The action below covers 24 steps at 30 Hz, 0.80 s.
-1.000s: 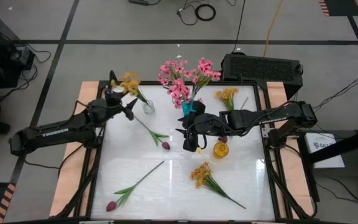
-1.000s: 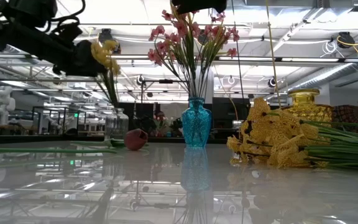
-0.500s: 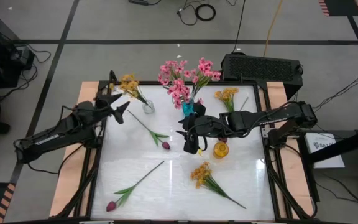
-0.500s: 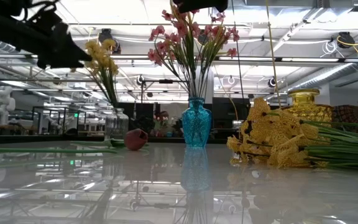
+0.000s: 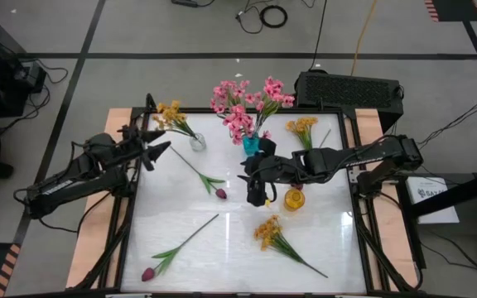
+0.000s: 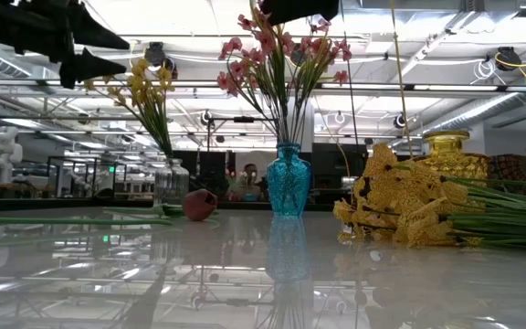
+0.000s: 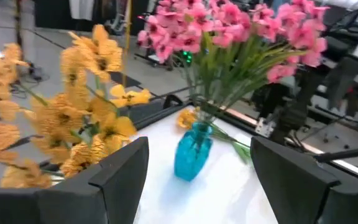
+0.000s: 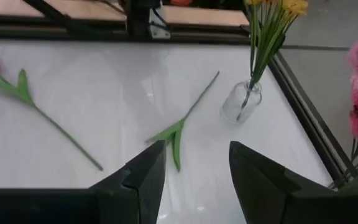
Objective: Sort flowers into vase by color
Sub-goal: Put the top yellow flowers into the transparent vase
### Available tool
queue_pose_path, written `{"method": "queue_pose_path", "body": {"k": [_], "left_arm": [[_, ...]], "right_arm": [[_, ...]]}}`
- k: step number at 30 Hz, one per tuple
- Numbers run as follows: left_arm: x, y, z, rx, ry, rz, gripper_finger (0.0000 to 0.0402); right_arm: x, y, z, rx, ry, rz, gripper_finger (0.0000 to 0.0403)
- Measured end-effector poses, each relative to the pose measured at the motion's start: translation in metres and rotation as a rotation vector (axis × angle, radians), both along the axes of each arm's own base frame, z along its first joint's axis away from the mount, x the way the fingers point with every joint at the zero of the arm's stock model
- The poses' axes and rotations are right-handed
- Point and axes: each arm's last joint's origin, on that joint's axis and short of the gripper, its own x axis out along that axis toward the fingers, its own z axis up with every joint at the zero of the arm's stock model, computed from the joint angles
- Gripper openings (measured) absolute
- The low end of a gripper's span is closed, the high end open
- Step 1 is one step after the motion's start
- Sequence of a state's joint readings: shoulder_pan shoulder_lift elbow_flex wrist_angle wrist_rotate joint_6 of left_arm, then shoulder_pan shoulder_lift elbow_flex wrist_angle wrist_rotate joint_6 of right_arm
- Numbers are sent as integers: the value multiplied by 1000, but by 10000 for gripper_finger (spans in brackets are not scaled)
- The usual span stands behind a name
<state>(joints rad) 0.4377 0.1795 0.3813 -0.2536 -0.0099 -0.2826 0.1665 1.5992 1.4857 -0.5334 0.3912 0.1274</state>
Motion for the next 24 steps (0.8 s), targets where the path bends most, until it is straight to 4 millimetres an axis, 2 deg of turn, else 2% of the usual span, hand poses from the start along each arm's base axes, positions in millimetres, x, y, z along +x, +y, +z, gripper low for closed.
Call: {"method": "queue_pose_path", "body": {"k": [3,10,16,20,24], "left_arm": [[1,-2,1,15,-4,-64,288],[2,-7,12,68,-104,-238,288],[5,-12,13,60,-124,-318,288],[8,-14,12,47,-107,-352,288],[13,-14,10,34,-86,-338,288]], "right_arm": [[-6,-1,-1,11,43,-14,169],[-33,-5,0,80,179,-108,169],[-60,-11,-11,30,326,-393,169],[-74,-16,-27,-19,375,-583,169],[-87,-19,-62,-41,475,-674,164]]}}
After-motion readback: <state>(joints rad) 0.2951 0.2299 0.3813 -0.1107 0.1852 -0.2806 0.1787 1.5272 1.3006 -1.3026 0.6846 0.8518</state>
